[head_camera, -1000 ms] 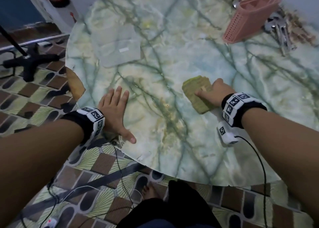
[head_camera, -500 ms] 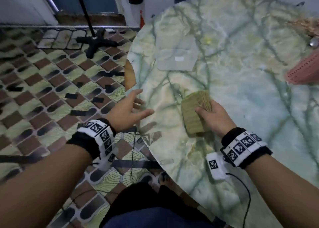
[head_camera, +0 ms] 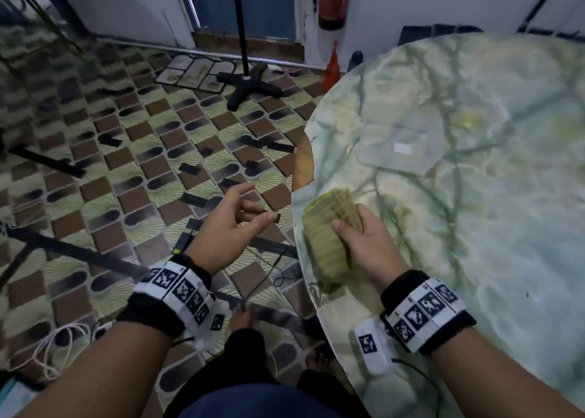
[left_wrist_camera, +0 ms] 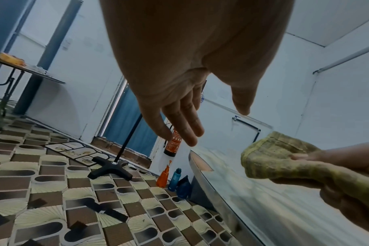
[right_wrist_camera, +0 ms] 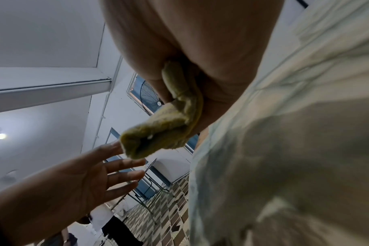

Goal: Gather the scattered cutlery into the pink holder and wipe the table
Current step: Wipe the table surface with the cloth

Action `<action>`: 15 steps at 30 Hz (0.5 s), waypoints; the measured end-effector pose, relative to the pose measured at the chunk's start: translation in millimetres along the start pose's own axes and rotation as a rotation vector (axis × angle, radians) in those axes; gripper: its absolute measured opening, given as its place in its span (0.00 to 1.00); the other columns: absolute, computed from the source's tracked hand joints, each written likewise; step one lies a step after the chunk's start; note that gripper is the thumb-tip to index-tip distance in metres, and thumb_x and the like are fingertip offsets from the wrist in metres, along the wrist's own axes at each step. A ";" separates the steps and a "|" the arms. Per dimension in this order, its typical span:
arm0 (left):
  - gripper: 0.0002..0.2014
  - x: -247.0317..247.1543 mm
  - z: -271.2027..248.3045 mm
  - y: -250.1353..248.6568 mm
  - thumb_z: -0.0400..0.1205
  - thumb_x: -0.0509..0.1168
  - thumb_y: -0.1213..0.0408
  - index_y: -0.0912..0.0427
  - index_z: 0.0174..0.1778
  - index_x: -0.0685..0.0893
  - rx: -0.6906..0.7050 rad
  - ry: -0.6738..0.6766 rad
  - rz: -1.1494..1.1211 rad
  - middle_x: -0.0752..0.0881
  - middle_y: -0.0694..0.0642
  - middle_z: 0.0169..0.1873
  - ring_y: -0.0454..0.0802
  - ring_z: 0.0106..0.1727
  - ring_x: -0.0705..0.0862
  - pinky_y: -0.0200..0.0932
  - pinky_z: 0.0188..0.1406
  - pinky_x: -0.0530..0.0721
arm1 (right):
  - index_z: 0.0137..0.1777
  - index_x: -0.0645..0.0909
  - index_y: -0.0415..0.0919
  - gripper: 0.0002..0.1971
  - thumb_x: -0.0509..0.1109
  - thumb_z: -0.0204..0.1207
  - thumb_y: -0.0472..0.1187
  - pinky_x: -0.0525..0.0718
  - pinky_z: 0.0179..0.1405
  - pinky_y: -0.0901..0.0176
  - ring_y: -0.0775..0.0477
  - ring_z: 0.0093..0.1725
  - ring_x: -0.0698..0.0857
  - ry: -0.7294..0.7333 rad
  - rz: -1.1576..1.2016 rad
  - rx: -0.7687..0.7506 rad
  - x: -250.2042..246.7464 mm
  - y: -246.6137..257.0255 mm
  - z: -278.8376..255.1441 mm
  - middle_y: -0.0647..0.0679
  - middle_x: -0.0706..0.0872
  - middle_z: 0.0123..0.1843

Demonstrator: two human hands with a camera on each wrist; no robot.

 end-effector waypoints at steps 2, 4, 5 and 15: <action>0.38 -7.6 15.0 0.2 0.78 0.74 0.46 0.48 0.83 0.68 0.011 0.011 -0.012 0.86 0.48 0.57 0.41 0.54 0.88 0.52 0.60 0.88 | 0.57 0.84 0.51 0.05 0.71 0.85 0.41 0.87 0.54 0.56 0.54 0.52 0.91 -0.015 -0.007 0.003 10.1 4.4 13.3 0.56 0.93 0.51; 0.39 -19.4 31.3 4.4 0.75 0.73 0.43 0.47 0.82 0.68 0.020 0.034 -0.016 0.86 0.48 0.57 0.41 0.54 0.88 0.55 0.61 0.88 | 0.57 0.83 0.49 0.05 0.70 0.85 0.40 0.87 0.54 0.55 0.54 0.52 0.91 -0.020 0.036 0.018 23.4 10.9 27.5 0.53 0.93 0.51; 0.40 -27.4 39.9 7.8 0.74 0.73 0.41 0.46 0.82 0.69 0.024 0.046 -0.006 0.85 0.47 0.58 0.40 0.55 0.87 0.56 0.62 0.87 | 0.57 0.83 0.49 0.05 0.70 0.85 0.39 0.87 0.53 0.56 0.53 0.51 0.91 -0.027 0.057 0.028 30.8 14.5 34.5 0.52 0.93 0.52; 0.37 -101.6 139.2 33.7 0.79 0.74 0.45 0.46 0.83 0.68 0.083 0.256 0.134 0.82 0.40 0.63 0.38 0.66 0.81 0.51 0.71 0.81 | 0.60 0.83 0.50 0.07 0.70 0.85 0.40 0.90 0.58 0.44 0.45 0.57 0.92 -0.218 0.176 0.082 103.2 45.3 99.5 0.48 0.93 0.56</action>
Point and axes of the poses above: each hand's wrist, its own z-axis towards the middle knuckle, its own x-axis out of the palm, y = z × x, the point moved 5 cm from there along z, towards the middle knuckle
